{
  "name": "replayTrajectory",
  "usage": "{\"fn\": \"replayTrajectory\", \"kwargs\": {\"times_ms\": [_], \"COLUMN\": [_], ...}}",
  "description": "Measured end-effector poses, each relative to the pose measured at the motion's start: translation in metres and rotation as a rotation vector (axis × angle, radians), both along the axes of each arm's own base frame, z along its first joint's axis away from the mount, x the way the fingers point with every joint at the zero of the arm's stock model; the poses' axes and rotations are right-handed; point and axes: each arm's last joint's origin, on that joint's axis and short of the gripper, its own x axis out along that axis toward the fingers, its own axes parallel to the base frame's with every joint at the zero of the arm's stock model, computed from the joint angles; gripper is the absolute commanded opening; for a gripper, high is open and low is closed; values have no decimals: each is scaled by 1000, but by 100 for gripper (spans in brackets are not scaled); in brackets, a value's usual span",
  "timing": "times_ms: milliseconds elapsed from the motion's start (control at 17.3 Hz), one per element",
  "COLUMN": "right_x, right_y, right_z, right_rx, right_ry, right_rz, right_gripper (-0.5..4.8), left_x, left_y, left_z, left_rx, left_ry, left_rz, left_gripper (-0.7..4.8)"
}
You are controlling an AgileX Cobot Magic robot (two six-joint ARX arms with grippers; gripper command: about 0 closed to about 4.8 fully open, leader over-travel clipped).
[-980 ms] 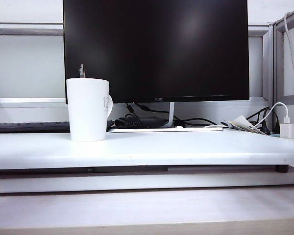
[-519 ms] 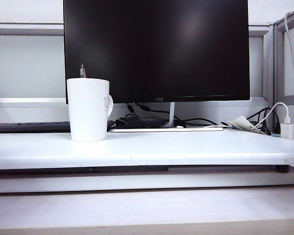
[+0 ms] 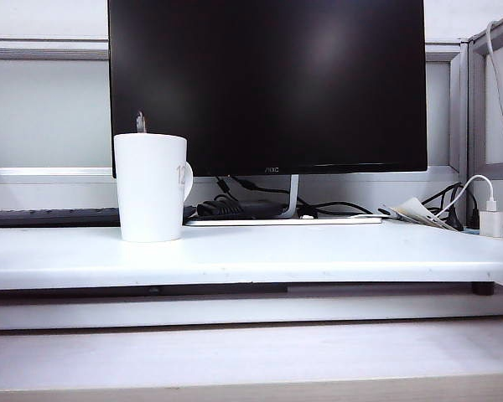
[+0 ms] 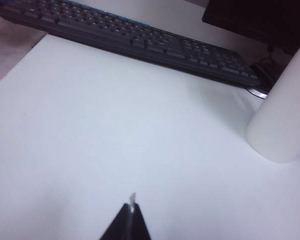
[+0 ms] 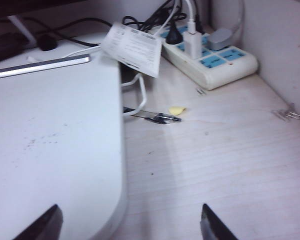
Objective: Pick up a spoon and stir the liquid in the cup.
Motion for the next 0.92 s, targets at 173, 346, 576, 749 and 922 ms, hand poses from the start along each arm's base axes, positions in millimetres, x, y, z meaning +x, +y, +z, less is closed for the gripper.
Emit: {"fn": "replayTrajectory", "kwargs": {"times_ms": [173,346,576,749,922], "right_x": [0,1,2,2,2], "right_y": [0,0,0,-1,0], "right_z": [1,6,12,14,14], "right_rx": [1,5,16,17,20], "right_ry": [-18,-68,-138,-153,-154], "right_rz": [1,-19,-17,-35,-16], "right_gripper": [355,355,355,326,326], "left_x": [0,1,1,2,2], "left_y": [5,7,6,4,2], "left_z": [-1,2,10,11,10], "left_rx": [46,58,116,265,269], "left_ry": [8,-37,-122,-120,-126], "left_rz": [177,232,193,122,31], "left_gripper": [-5,-5,-5,-5,-5]}}
